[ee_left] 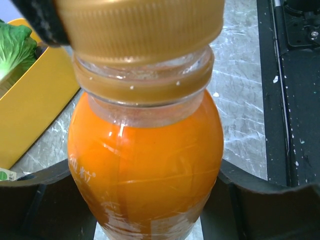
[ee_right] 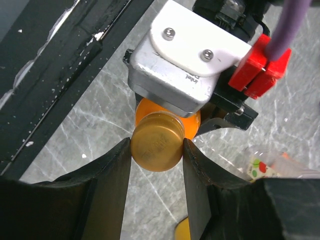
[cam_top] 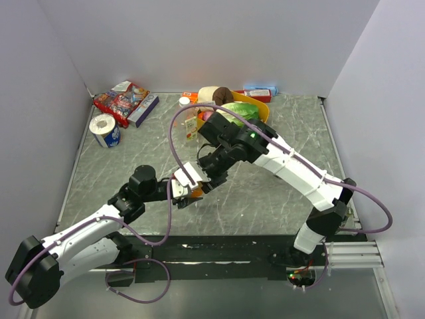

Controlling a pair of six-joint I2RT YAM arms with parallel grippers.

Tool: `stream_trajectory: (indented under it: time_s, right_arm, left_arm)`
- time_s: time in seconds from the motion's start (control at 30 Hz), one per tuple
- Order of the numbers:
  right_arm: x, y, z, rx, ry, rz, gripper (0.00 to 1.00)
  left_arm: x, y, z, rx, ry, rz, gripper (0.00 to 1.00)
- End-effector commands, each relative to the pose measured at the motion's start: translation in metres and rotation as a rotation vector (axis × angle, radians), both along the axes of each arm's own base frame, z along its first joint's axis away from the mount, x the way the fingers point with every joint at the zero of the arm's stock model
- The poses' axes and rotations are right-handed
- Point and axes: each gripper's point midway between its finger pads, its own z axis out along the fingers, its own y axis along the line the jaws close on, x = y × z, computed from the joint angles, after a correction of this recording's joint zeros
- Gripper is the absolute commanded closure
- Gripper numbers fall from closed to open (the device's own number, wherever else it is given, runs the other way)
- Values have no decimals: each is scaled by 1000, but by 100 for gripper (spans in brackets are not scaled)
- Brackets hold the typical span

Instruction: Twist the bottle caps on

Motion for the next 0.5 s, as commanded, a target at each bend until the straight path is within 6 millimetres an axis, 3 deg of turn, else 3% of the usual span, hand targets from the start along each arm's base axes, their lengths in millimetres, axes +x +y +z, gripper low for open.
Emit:
stream_trajectory:
  time_s: [0.0,0.27,0.47]
  right_arm:
    - [-11,-17,-23,-135,146,-82,64]
    - [9,-6,-32,-163,250,-293,64]
    - [19,2,-35,-199,275,-381,64]
  left_arm:
    - [5,-10,66,-196,-159,-7,99]
    - [18,-6,86,-333,-63,109,99]
    - [26,-3,88,-348,-67,158,99]
